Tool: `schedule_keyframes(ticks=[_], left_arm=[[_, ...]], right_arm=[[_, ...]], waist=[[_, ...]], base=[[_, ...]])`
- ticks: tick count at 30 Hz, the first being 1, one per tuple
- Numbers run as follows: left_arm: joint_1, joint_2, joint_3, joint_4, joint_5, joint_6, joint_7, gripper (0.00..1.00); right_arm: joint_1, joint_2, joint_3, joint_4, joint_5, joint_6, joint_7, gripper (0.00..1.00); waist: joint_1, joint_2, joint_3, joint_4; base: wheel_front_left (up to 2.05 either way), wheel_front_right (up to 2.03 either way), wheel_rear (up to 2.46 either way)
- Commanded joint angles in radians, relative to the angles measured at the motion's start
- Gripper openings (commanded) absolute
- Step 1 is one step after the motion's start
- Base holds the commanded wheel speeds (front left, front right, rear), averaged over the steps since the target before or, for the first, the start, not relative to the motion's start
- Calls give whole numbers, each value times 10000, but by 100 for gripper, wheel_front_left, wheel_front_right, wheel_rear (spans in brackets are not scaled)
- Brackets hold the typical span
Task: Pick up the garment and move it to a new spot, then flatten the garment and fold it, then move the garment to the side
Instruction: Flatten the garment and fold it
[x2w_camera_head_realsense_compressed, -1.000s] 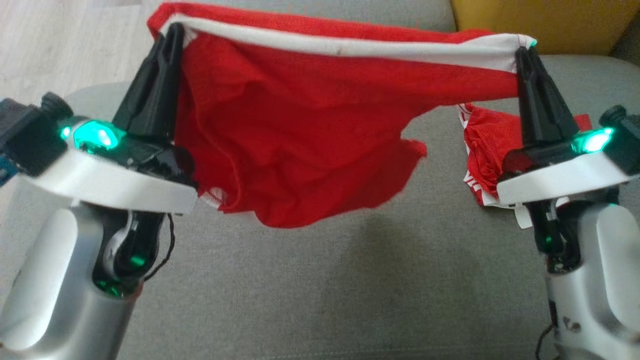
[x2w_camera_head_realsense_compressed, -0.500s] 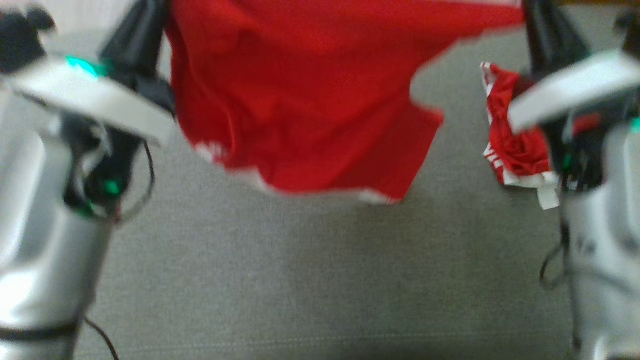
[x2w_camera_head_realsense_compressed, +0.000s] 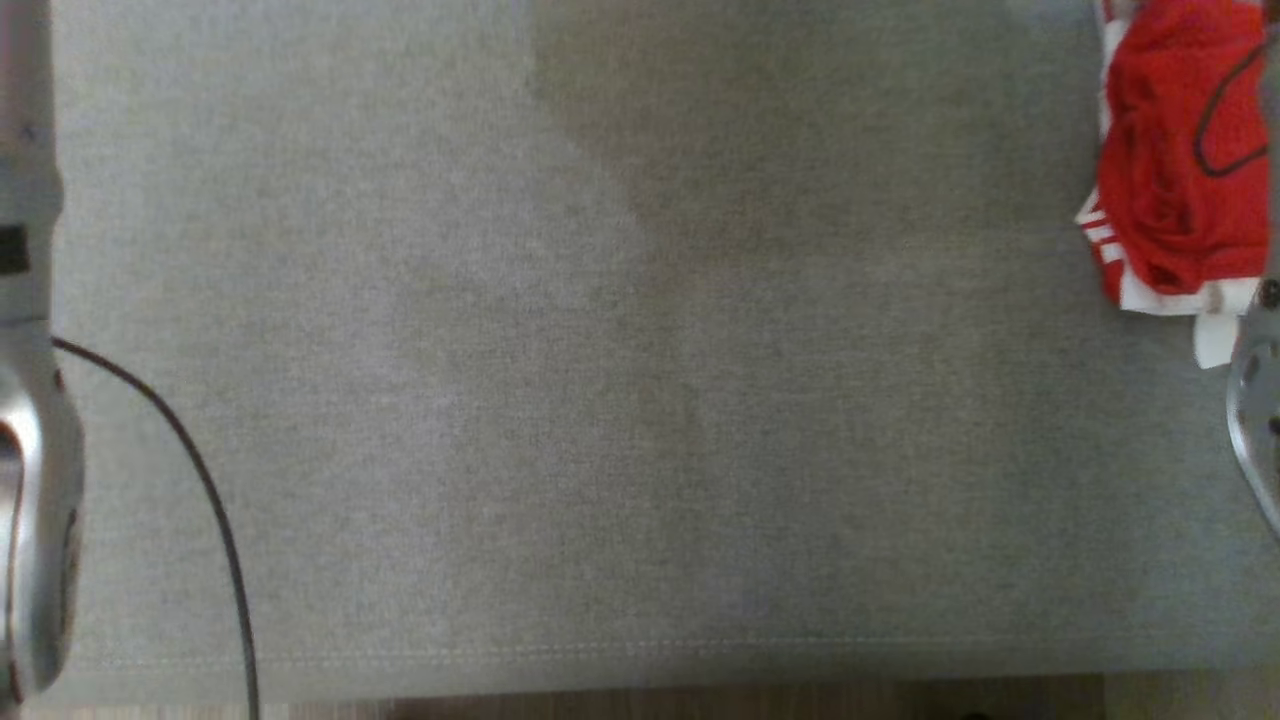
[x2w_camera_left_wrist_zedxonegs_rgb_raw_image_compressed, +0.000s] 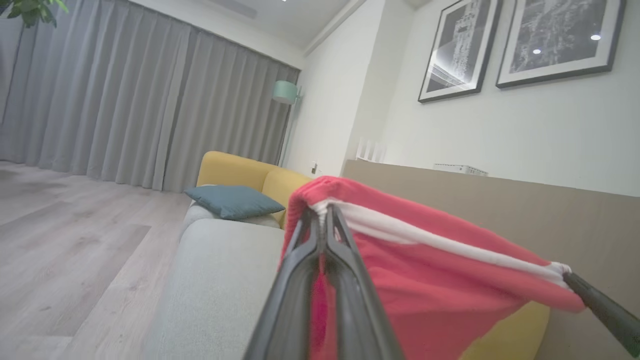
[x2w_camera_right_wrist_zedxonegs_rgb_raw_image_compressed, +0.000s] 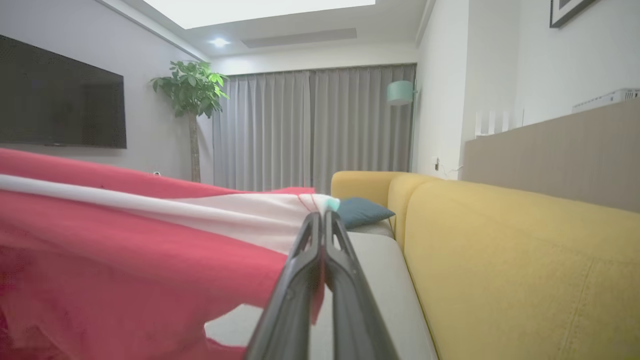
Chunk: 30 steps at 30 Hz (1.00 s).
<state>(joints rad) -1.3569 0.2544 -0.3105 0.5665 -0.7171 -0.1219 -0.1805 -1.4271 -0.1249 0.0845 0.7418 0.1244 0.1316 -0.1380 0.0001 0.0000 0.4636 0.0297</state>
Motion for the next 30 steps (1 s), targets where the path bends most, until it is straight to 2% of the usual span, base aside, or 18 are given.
schedule_keyframes(ticks=[1, 6, 8, 13, 17, 21, 30], left_arm=[[-431, 374, 403, 91, -81, 10, -251, 0], [-206, -327, 219, 1228, -496, -74, -701, 0], [-26, -461, 110, 1327, -585, -79, -739, 0], [1352, -750, -914, 1290, -903, -85, -804, 0], [2681, -618, -1609, 964, -1056, -86, -808, 0], [3928, -186, -2496, 626, -1013, -86, -810, 0], [5828, 823, -3788, 18, -890, -87, -811, 0]], right_arm=[[-261, 161, -246, 175, -153, -9, -287, 0], [-208, 337, -624, 2069, -186, -9, -831, 0], [-90, 351, -679, 2388, -152, -9, -895, 0], [696, 335, -886, 3786, 90, -9, -1027, 0], [1314, 309, -622, 4542, 249, -9, -955, 0], [1963, 228, -207, 4901, 588, -9, -657, 0], [3576, -5, 1774, 4731, 1641, -9, 834, 0]], waist=[[-1, 0, 436, 148], [-1, 0, 807, 371], [-1, 0, 842, 413], [-1, 0, 789, 612], [-1, 0, 464, 670], [-1, 0, -54, 696], [-1, 0, -1277, 572]], base=[[0, 0, 0], [0, 0, 0], [0, 0, 0], [0, 0, 0], [0, 0, 0], [0, 0, 0], [0, 0, 0]])
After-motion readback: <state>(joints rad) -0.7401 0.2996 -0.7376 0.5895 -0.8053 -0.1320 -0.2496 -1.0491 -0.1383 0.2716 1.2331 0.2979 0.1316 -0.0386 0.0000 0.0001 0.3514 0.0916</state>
